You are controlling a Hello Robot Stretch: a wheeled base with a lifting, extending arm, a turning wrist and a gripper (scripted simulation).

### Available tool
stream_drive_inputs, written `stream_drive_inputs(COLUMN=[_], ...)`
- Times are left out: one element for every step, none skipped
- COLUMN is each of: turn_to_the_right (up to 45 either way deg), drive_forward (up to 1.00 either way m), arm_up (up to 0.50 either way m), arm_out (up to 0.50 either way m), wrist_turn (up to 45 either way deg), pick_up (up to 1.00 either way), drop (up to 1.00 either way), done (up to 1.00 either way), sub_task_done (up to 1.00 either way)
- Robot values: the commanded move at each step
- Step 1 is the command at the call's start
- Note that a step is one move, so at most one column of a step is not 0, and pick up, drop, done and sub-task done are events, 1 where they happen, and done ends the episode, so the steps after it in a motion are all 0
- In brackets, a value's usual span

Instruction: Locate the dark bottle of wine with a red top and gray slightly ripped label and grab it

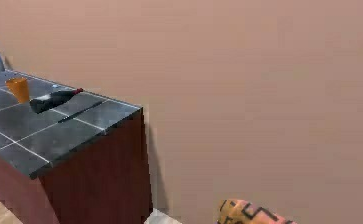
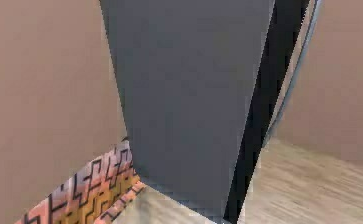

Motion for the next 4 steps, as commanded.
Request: stream_drive_inputs(turn_to_the_right=[-45.0,-12.0,0.0,-45.0], drive_forward=[0.00,0.00,0.45,0.00], arm_up=[0.00,0.00,0.00,0.00], arm_out=[0.00,0.00,0.00,0.00], wrist_turn=[0.0,0.0,0.0,0.0], pick_up=[0.00,0.00,0.00,0.00], drop=[0.00,0.00,0.00,0.00], done=[0.00,0.00,0.00,0.00], sub_task_done=[0.00,0.00,0.00,0.00])
